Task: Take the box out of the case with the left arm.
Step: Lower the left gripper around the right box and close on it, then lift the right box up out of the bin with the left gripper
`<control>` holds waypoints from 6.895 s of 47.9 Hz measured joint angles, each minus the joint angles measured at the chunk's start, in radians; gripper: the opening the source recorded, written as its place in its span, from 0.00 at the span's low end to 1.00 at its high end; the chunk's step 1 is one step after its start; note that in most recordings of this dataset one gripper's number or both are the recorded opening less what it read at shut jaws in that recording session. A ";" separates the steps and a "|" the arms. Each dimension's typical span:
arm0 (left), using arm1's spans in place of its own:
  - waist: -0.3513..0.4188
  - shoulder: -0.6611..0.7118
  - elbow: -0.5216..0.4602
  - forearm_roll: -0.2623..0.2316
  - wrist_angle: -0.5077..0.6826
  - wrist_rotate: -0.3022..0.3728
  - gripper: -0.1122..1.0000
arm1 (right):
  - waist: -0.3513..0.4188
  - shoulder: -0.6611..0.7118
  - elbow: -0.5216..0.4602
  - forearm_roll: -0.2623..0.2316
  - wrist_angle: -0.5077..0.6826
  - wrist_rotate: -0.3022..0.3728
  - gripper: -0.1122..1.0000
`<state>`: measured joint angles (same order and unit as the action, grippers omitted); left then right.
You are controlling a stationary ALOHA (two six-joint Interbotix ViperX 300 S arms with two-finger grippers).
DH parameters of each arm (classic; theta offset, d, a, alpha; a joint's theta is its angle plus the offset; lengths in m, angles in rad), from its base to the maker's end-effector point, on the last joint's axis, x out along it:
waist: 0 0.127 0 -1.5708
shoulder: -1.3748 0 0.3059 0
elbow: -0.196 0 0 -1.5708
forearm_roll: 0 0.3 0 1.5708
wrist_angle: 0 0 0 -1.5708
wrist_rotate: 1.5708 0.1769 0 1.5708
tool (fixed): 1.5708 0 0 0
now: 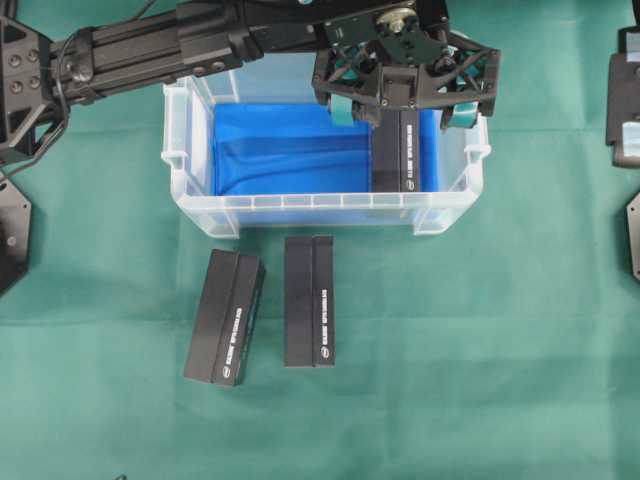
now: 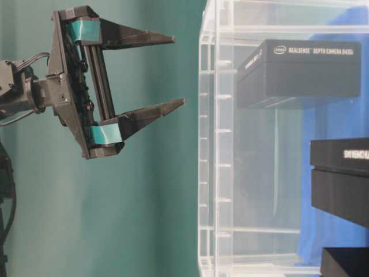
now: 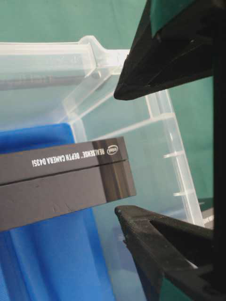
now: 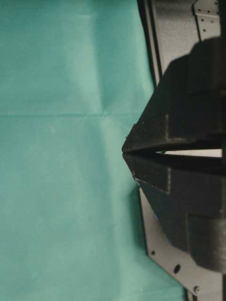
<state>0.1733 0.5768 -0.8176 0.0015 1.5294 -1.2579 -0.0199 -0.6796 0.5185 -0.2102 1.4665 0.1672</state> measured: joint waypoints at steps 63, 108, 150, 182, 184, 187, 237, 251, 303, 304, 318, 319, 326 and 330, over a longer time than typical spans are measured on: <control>0.025 -0.071 0.382 0.034 -0.339 -0.034 0.92 | 0.000 0.000 0.000 0.002 0.000 0.002 0.11; 0.025 -0.052 0.403 0.035 -0.382 -0.034 0.92 | 0.000 0.000 0.000 0.000 0.000 0.002 0.11; 0.028 -0.034 0.434 0.025 -0.411 -0.046 0.67 | 0.000 0.000 0.000 0.000 0.000 0.002 0.11; 0.028 -0.032 0.413 0.025 -0.379 -0.049 0.67 | 0.000 0.000 -0.002 0.000 -0.002 0.000 0.11; 0.026 -0.034 0.405 0.025 -0.365 -0.049 0.67 | 0.000 0.000 0.000 0.000 0.000 0.002 0.11; 0.028 -0.035 0.387 0.025 -0.334 -0.051 0.67 | 0.000 0.000 0.000 0.000 -0.002 0.002 0.11; 0.018 -0.049 -0.175 0.015 0.112 -0.067 0.66 | 0.000 0.000 0.000 0.000 -0.003 0.002 0.11; 0.018 -0.046 -0.175 0.018 0.115 -0.064 0.66 | 0.000 0.000 0.000 -0.002 -0.002 0.002 0.11; 0.018 -0.048 -0.175 0.020 0.115 -0.063 0.66 | 0.000 0.000 0.000 -0.002 -0.002 0.002 0.11; 0.018 -0.048 -0.175 0.020 0.115 -0.063 0.66 | 0.000 0.002 0.000 -0.002 -0.002 0.002 0.11; 0.020 -0.046 -0.175 0.021 0.115 -0.063 0.66 | 0.000 0.000 0.000 -0.002 -0.002 0.002 0.11; 0.020 -0.046 -0.175 0.020 0.115 -0.063 0.66 | 0.000 0.000 0.000 -0.002 -0.002 0.000 0.11; 0.020 -0.046 -0.175 0.021 0.115 -0.063 0.66 | 0.000 0.000 0.000 -0.002 -0.002 0.002 0.11; 0.017 -0.046 -0.175 0.021 0.115 -0.066 0.66 | 0.000 0.000 0.000 -0.002 -0.002 0.002 0.11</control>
<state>0.1902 0.5308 -0.9925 0.0230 1.6444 -1.3238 -0.0199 -0.6796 0.5185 -0.2117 1.4650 0.1687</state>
